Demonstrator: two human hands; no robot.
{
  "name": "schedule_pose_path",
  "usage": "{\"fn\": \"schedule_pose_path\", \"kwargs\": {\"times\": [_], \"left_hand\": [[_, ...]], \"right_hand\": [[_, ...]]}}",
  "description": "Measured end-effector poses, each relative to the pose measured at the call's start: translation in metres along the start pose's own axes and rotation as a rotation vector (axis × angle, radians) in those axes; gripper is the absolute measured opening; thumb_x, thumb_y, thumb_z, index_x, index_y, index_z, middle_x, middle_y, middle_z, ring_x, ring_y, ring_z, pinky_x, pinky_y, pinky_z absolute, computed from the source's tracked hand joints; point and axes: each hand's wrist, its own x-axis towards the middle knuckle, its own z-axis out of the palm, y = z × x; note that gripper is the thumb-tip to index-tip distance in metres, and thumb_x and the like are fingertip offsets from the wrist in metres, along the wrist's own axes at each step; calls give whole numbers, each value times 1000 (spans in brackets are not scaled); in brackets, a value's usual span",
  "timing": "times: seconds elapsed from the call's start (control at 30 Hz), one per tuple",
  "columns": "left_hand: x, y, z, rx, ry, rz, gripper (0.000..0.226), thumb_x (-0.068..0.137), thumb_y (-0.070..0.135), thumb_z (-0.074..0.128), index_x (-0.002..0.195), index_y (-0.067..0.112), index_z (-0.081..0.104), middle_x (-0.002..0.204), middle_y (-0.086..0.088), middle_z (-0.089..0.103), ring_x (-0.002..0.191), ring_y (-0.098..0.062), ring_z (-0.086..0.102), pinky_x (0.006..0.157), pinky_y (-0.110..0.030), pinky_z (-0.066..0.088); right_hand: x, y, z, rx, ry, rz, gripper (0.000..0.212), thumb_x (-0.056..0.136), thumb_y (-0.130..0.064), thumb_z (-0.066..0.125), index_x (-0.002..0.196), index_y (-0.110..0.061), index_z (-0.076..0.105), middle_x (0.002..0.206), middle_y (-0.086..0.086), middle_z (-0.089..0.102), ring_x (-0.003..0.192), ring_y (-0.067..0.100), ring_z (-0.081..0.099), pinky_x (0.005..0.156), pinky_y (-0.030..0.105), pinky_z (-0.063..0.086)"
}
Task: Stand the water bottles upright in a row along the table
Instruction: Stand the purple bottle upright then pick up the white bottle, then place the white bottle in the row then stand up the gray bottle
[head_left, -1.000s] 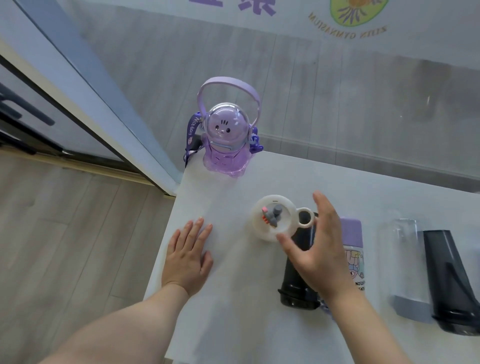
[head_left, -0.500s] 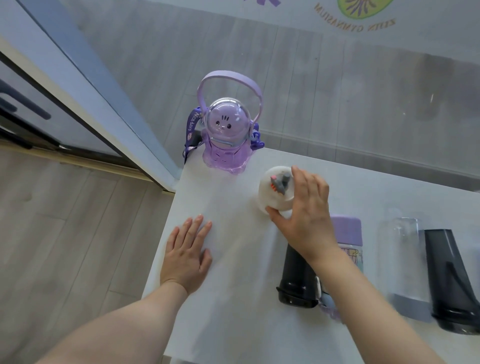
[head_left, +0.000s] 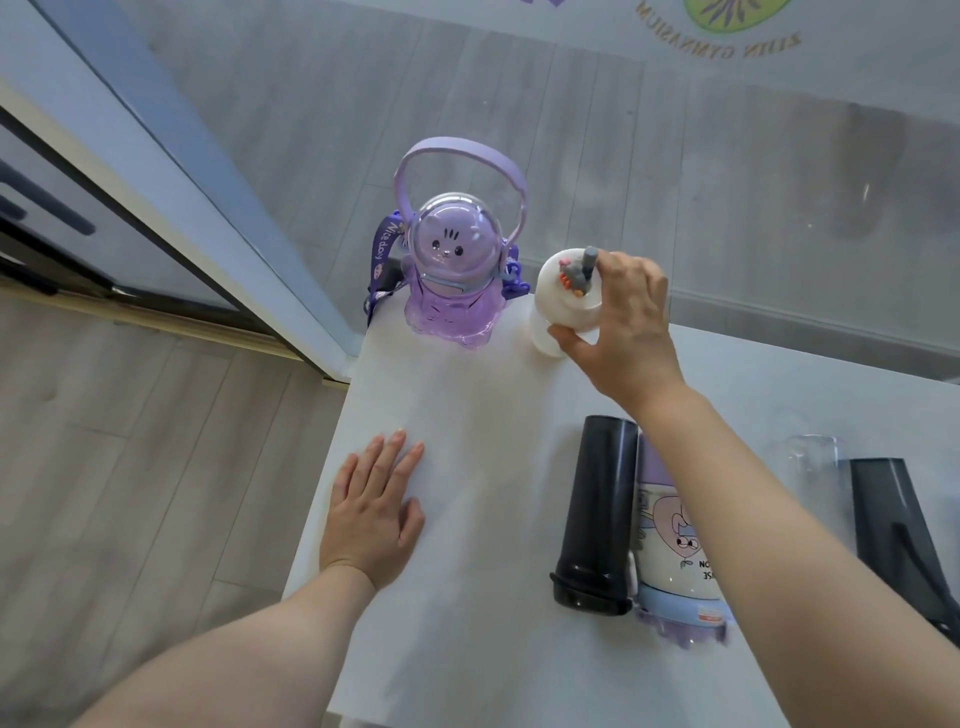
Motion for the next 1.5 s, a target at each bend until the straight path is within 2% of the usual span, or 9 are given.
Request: {"fn": "schedule_pose_path", "kwargs": {"times": [0.17,0.27,0.43,0.67,0.87,0.93,1.17,1.37,1.5], "left_hand": [[0,0,-1,-2,6,6,61,87,35,36,148,27,34,157,4,28,146,-17,18,119,-40,11],[0,0,-1,2,6,7,61,87,35,35,148,27,33,157,4,27,146,-18,18,119,-41,12],[0,0,0,11,-6,6,61,88,35,34,148,28,31,158,4,26,147,-17,17,119,-42,12],[-1,0,-1,19,-10,0,61,87,35,33,148,27,31,158,2,27,147,-18,18,119,-41,10],[0,1,-1,35,-15,3,61,88,36,31,148,28,30,158,2,25,147,-18,16,120,-40,9],[-1,1,-1,37,-11,4,60,89,36,31,148,27,31,158,2,25,147,-18,16,120,-39,7],[-1,2,-1,44,-10,3,60,89,36,31,149,27,30,158,2,25,147,-18,16,120,-40,8],[-1,0,-1,52,-16,5,60,90,37,30,150,28,27,159,2,22,148,-17,11,120,-39,5],[-1,0,0,65,-24,5,60,90,38,29,150,29,25,160,3,19,149,-16,8,120,-40,6]], "right_hand": [[-4,1,-5,-53,-21,30,87,76,-59,56,145,-13,31,146,13,38,138,33,24,113,56,22],[-14,-4,-19,37,19,63,78,85,-52,58,146,-11,31,152,16,28,140,33,24,118,34,10],[-73,0,-42,-19,-56,-262,40,86,-2,54,125,-5,58,133,16,53,121,36,47,104,45,36],[-156,18,-33,-299,-584,-412,69,53,-1,81,116,-22,64,134,7,58,127,35,50,106,48,37],[-159,12,-34,-425,-712,-385,87,53,-8,79,134,-24,53,153,11,37,143,36,28,112,49,20],[-161,14,-32,-436,-713,-402,89,60,-7,75,141,-27,45,157,10,28,145,32,13,115,49,13],[-164,15,-30,-397,-636,-401,82,57,-19,83,132,-30,53,148,12,44,135,39,41,110,50,30],[-167,2,-29,-158,-473,-168,78,63,-28,85,133,-24,51,145,14,46,131,42,43,102,54,43],[-171,-8,-32,6,-397,-21,80,72,-34,81,140,-29,40,152,5,37,138,33,34,107,47,39]]}}
